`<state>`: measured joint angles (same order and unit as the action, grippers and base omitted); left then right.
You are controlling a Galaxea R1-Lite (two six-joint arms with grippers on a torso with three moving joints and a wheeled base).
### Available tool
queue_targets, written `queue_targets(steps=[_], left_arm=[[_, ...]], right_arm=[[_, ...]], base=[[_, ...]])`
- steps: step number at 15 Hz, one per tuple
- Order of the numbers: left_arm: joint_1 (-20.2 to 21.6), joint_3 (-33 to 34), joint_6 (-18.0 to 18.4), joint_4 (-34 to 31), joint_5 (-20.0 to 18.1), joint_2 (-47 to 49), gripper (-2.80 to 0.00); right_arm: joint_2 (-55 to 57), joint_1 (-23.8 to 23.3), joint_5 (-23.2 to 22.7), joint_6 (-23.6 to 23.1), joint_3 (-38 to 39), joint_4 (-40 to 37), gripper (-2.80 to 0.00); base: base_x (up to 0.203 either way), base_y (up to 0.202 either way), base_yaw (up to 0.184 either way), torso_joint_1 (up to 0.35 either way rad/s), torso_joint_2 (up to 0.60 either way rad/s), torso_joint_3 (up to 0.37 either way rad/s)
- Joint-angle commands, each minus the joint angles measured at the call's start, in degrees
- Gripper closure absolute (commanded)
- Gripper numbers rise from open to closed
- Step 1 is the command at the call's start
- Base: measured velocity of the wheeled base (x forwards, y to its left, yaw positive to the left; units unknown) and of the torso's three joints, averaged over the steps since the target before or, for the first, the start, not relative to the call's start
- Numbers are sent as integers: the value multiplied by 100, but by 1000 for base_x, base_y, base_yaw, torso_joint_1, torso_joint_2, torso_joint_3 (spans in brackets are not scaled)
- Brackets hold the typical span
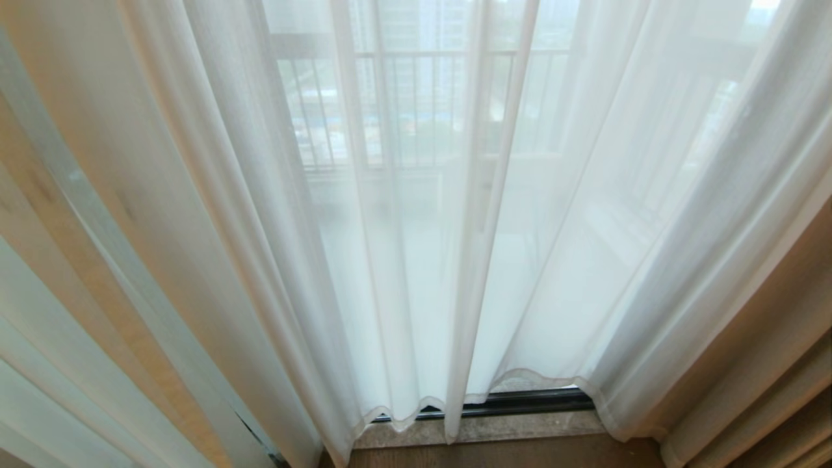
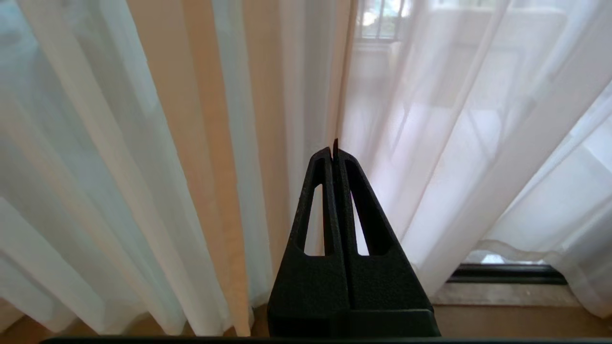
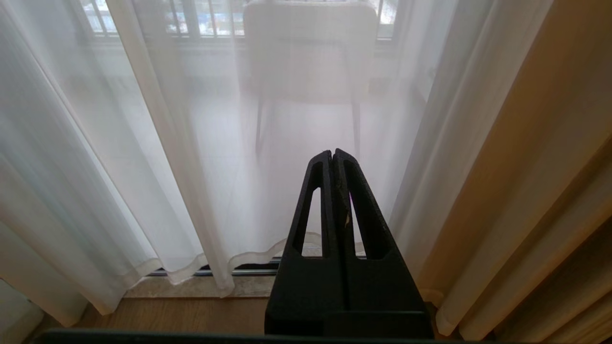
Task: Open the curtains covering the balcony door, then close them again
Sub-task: Pull the inner curtains open on both sides
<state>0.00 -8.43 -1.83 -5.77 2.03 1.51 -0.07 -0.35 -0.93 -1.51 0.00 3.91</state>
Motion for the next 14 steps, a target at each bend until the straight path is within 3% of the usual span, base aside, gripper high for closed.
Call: queue_targets(steps=[1,5,8,14], left_arm=[[7,-380,2,-24,253,259,0],[9,-915,90,-200,1871,611,0],[17,-950,541,-223,2847,625,0],[27,-969,614,-210,3425,1024,0]], right_arm=[[7,0,-11,-14,0,4,0],[7,0,-4,-7,0,4,0],[7,0,-4,-7,0,4,0],[7,0,-4,-7,0,4,0]], base=[[0,0,0,0,0,0],[0,0,0,0,0,0],[0,0,0,0,0,0],[0,0,0,0,0,0]])
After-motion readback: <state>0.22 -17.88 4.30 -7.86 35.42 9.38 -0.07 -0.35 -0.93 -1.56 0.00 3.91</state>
